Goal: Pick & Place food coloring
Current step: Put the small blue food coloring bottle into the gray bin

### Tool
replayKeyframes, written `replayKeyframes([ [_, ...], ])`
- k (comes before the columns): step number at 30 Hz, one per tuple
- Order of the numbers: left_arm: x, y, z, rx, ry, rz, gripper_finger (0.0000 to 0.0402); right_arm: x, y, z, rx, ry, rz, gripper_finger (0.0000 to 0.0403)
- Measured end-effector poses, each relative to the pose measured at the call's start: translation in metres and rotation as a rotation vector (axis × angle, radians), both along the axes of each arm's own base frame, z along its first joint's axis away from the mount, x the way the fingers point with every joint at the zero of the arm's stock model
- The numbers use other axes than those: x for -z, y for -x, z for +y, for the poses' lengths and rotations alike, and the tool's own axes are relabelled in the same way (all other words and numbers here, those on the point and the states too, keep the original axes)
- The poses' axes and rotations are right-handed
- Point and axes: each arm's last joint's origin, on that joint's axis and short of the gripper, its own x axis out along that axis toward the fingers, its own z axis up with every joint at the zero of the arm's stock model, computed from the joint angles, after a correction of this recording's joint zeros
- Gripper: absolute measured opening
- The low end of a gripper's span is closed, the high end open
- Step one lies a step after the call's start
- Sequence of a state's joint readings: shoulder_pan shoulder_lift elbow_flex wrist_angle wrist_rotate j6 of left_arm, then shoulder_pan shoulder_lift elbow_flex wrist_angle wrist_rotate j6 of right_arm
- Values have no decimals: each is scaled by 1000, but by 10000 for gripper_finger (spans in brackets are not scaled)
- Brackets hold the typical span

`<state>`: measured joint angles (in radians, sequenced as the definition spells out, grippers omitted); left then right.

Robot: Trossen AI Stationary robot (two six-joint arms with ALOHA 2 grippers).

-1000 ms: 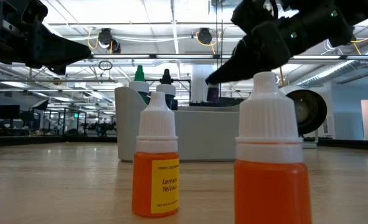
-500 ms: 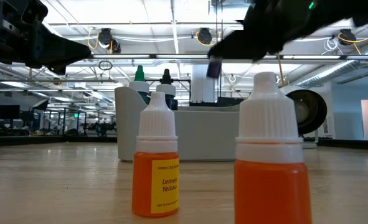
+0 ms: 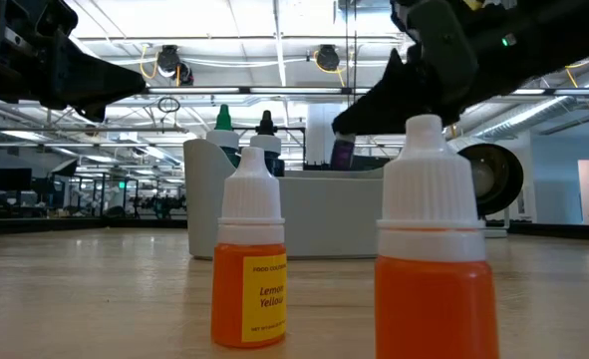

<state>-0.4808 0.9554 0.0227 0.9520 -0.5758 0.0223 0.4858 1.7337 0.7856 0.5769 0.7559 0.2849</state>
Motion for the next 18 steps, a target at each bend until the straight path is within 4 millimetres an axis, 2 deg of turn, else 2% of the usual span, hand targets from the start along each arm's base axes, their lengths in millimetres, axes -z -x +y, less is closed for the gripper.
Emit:
replayKeyframes([
  [5, 0, 0, 0, 0, -18, 1, 65, 9, -2, 1, -26, -19, 27, 50],
  [18, 0, 0, 0, 1, -14, 2, 65, 18, -8, -13, -13, -60, 85, 50],
])
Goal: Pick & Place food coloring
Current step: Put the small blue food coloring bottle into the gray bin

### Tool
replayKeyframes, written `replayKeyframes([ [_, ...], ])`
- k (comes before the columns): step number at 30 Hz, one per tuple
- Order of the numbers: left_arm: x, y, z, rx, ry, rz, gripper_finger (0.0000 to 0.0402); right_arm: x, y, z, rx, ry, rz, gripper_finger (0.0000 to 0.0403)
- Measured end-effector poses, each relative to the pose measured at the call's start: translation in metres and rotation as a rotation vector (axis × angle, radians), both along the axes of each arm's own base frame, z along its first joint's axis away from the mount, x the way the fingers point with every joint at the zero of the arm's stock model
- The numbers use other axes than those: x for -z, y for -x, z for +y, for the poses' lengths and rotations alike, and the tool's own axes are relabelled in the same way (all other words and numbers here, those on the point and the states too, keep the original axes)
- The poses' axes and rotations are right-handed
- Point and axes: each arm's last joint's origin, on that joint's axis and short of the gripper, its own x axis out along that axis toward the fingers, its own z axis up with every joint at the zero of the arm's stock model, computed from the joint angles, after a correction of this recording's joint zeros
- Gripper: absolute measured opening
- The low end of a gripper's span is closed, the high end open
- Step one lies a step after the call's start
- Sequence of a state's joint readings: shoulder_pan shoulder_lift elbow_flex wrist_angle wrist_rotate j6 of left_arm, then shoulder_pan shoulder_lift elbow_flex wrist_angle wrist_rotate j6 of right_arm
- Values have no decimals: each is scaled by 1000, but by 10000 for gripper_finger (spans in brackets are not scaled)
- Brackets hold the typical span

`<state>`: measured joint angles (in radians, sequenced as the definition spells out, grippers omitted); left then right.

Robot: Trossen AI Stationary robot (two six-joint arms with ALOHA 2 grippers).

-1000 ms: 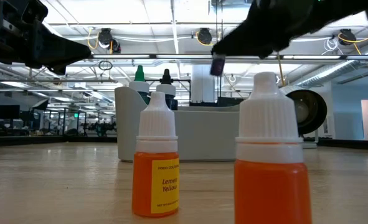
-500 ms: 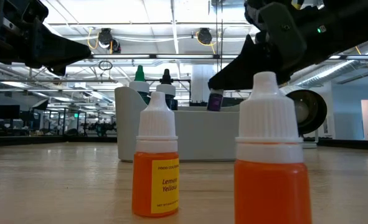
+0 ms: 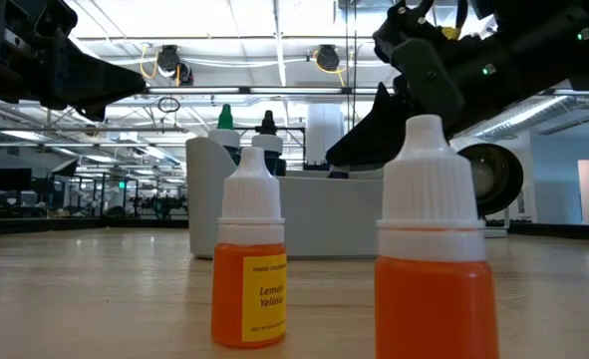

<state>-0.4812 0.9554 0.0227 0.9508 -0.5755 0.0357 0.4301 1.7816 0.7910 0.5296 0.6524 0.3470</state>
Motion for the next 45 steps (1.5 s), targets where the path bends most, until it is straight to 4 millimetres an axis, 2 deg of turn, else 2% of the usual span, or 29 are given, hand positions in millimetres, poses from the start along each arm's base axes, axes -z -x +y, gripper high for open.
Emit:
replayKeyframes([
  [9, 0, 0, 0, 0, -6, 4, 65, 0, -1, 0, -66, 85, 46, 50],
  [14, 0, 0, 0, 0, -5, 5, 65, -16, -17, 3, -130, 136, 112, 50],
  [18, 0, 0, 0, -1, -6, 5, 65, -40, -32, 11, -42, 123, 193, 50],
  [21, 0, 0, 0, -1, -6, 5, 65, -50, -31, 20, 32, 159, 241, 50],
  [24, 1, 0, 0, 0, -7, 7, 65, -55, -26, 30, 117, 104, 179, 50],
  [27, 1, 0, 0, 0, 2, 11, 65, -47, -25, 39, 164, 31, 142, 50],
  [31, 1, 0, 0, 1, 3, 11, 65, -25, -28, 45, 207, -15, 138, 50],
  [36, 1, 0, 0, 1, 4, 11, 65, -4, -31, 44, 299, 30, 121, 50],
  [45, 1, 0, 0, 0, -3, 11, 65, 1, -31, 44, 317, 45, 120, 50],
])
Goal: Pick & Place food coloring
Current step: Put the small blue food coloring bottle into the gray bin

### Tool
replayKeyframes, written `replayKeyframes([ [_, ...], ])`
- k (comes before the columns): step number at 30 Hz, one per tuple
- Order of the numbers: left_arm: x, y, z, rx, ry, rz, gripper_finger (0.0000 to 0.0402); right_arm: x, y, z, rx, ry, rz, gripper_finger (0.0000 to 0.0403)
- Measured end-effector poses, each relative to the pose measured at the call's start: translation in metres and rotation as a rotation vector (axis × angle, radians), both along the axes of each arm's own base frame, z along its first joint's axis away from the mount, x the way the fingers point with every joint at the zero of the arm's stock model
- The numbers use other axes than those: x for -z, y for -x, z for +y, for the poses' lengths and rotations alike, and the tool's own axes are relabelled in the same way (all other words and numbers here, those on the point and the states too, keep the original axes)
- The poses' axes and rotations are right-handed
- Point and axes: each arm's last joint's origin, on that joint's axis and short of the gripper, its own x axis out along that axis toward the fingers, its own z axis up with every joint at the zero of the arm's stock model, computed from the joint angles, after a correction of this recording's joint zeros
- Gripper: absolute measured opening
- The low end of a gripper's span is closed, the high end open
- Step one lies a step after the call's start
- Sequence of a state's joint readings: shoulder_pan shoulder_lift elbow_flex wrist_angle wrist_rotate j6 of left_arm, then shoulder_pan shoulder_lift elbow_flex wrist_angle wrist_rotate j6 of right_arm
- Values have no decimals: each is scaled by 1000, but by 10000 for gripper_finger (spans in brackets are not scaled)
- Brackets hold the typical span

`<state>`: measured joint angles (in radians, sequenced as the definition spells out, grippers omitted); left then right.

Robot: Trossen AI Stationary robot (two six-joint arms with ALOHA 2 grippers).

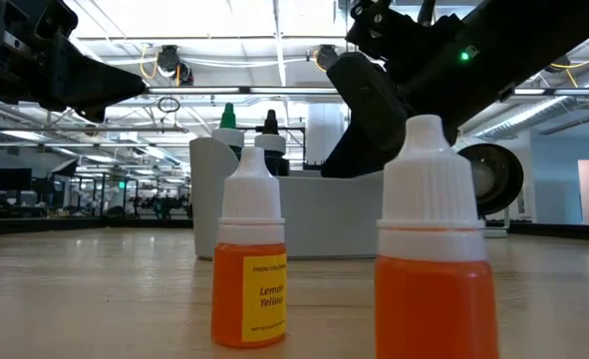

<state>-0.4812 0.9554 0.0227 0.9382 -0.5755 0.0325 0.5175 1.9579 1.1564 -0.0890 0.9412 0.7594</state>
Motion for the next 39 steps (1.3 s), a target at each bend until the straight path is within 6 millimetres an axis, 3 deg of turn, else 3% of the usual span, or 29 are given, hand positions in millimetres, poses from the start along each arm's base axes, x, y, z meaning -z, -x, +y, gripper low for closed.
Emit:
replayKeyframes([
  [39, -1, 0, 0, -1, 13, -6, 65, 9, -5, -8, -72, -75, 93, 50],
])
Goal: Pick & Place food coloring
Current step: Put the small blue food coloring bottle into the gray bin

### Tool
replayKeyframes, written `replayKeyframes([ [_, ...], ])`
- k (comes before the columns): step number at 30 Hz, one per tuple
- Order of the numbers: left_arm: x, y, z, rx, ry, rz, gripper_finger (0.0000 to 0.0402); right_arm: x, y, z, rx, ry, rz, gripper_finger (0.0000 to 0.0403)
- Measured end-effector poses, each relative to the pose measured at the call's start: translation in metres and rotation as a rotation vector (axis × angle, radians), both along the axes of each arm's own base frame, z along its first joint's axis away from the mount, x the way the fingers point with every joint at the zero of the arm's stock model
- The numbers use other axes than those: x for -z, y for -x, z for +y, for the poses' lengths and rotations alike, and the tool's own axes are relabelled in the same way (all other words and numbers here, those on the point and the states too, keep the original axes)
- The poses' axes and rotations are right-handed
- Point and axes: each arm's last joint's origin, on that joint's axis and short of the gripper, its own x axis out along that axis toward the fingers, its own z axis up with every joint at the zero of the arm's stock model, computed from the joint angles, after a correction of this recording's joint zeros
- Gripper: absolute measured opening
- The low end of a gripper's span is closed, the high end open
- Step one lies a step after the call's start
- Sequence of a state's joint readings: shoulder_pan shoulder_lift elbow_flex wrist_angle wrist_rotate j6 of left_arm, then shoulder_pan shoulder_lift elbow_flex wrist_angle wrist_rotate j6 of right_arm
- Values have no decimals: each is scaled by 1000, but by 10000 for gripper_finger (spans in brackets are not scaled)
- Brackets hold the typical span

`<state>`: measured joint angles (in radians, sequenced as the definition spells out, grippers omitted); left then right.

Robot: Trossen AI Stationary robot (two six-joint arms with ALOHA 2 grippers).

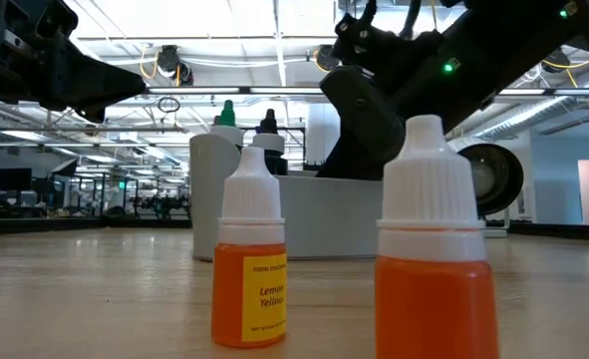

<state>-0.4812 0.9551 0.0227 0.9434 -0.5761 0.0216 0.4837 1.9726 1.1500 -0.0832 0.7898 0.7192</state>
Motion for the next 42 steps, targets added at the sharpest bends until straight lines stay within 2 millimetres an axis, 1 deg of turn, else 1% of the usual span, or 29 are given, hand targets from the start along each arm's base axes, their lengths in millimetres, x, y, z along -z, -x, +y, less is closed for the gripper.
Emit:
replayKeyframes([
  [3, 0, 0, 0, 0, 0, 0, 65, -3, -3, -4, -30, -39, 16, 50],
  [6, 0, 0, 0, 0, 0, 0, 65, -10, -3, -7, -68, -78, 37, 50],
  [11, 1, 0, 0, 0, -3, 5, 65, -18, -1, -11, -105, -93, 67, 50],
  [18, 1, 0, 0, 0, -5, 5, 65, -16, 0, -23, -66, -138, 122, 50],
  [25, 1, 0, 0, 0, -7, 6, 65, -16, -2, -28, -64, -123, 134, 51],
  [28, 1, 0, 0, -1, -7, 6, 65, -16, -2, -28, -58, -127, 129, 63],
  [36, 1, 0, 0, 0, -6, 5, 65, -16, -2, -28, -56, -122, 129, 114],
  [42, 0, 0, 0, 0, -4, 5, 65, -18, -2, -28, -79, -98, 132, 124],
])
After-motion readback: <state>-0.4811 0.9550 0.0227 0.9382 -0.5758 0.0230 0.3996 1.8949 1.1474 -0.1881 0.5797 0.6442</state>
